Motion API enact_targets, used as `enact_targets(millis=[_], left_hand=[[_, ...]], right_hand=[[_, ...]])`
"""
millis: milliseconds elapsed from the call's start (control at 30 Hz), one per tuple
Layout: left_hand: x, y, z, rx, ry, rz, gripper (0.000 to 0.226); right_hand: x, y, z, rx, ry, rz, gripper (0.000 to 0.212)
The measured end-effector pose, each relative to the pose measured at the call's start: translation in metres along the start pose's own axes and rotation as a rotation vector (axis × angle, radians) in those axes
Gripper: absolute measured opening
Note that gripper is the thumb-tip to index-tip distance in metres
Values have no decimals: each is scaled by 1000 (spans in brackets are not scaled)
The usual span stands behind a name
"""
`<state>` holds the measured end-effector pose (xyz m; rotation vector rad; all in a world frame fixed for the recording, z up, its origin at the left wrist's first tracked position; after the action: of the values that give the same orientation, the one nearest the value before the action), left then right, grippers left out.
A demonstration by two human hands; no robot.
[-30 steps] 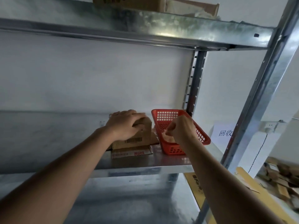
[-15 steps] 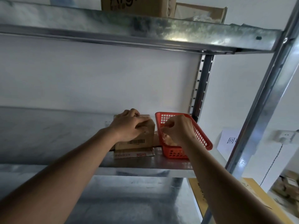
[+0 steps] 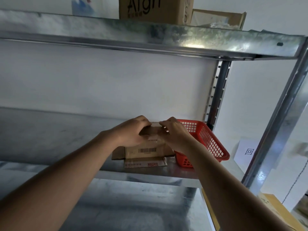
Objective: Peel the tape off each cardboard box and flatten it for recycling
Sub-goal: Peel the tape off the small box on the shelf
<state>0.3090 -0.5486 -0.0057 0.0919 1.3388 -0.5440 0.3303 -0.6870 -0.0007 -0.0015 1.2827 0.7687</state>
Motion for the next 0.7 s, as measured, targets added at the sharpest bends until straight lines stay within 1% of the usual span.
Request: enact_targets(millis=[67, 167, 333, 467, 533, 633, 700], left_hand=[[-7, 7, -8, -16, -7, 21, 59], [-17, 18, -19, -53, -21, 27, 54], [-31, 37, -34, -142, -8, 106, 52], [-37, 47, -43, -167, 8, 45, 56], [-41, 49, -46, -153, -22, 7, 58], [-54, 49, -50, -119, -139, 27, 45], [-62, 50, -53, -88, -208, 70, 42]], right_hand=[[1, 5, 3, -18, -6, -47, 25], [3, 15, 8, -41, 0, -85, 26], [6, 28, 13, 2, 19, 33, 44], [11, 34, 16, 40, 46, 195, 47], [12, 39, 18, 32, 57, 264, 49], [13, 51, 19, 9, 34, 258, 53], [15, 55, 20, 0, 28, 279, 43]])
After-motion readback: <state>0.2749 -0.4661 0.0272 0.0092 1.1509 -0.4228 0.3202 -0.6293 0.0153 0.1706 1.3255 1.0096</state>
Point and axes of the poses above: each hand's wrist, its own z-axis towards the middle knuckle, its own x-axis out of the palm, y = z × x, the point moved 10 cm from there along z, towards the middle knuckle, and after that the axes turned 4 degrees about x, right-handed, at the moved point
